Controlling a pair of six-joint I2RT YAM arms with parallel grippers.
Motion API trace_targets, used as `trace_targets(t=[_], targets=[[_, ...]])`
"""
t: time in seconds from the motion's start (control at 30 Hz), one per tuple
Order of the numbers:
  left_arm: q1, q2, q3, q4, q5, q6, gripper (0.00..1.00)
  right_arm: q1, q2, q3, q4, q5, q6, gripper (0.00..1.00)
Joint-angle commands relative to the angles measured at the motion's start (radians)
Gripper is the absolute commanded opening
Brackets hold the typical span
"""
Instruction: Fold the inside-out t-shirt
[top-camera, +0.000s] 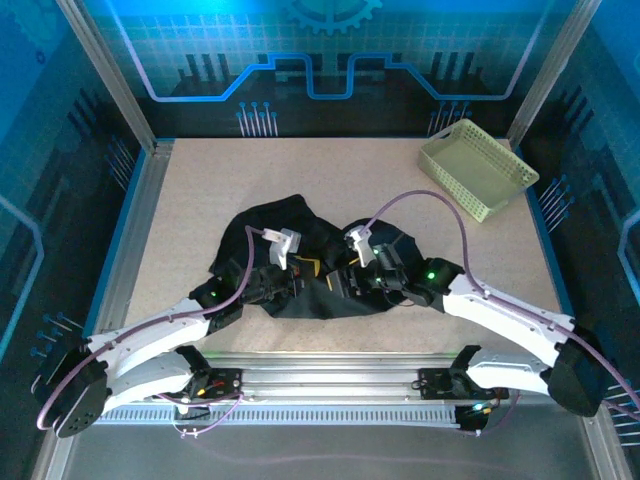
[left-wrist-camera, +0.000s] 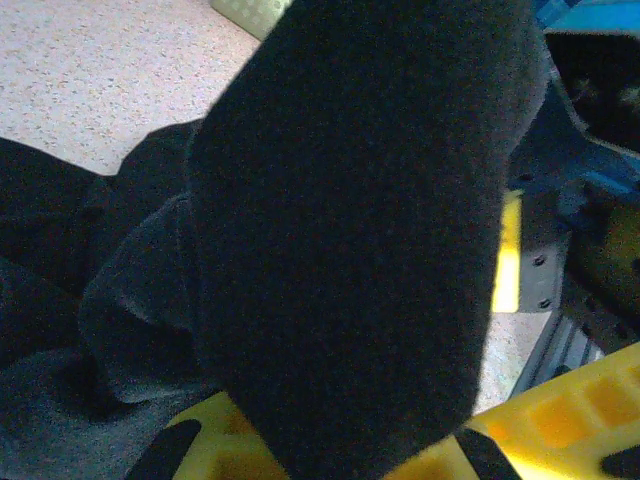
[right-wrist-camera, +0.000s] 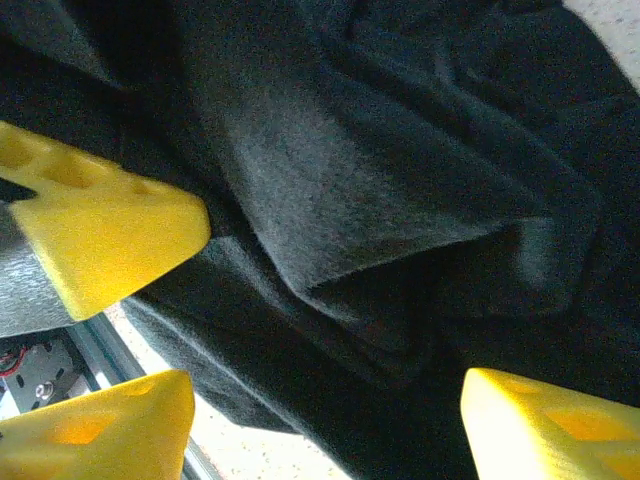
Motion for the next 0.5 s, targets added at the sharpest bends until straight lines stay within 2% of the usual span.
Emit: trace_targets(t=[0.0, 0.1, 0.17, 0.23, 0.27, 0.4, 0.47], targets=[[0.007, -0.023, 0.005, 0.03, 0.057, -0.003, 0.0, 0.002, 0.052, 0.014, 0.129, 0.035, 0.01, 0.67], [0.007, -0.034, -0.002, 0.026, 0.068, -0.006, 0.0, -0.002, 0.092, 0.051, 0.164, 0.031, -0.003, 0.52], [0.007, -0.044, -0.006, 0.013, 0.064, -0.007, 0.0, -0.003, 0.115, 0.078, 0.158, 0.032, -0.015, 0.37], [0.007, -0.062, -0.01, -0.014, 0.044, -0.002, 0.0, -0.003, 0.121, 0.121, 0.121, 0.056, -0.034, 0.17], [0.008, -0.074, -0.013, -0.028, 0.03, 0.002, 0.0, -0.002, 0.114, 0.124, 0.108, 0.068, -0.046, 0.12], [0.029, -0.128, -0.027, -0.089, -0.005, 0.019, 0.0, -0.032, 0.02, 0.096, 0.053, 0.085, -0.079, 0.01], [0.054, -0.143, -0.034, -0.108, 0.008, 0.02, 0.0, -0.074, -0.022, 0.077, 0.025, 0.049, -0.076, 0.0]])
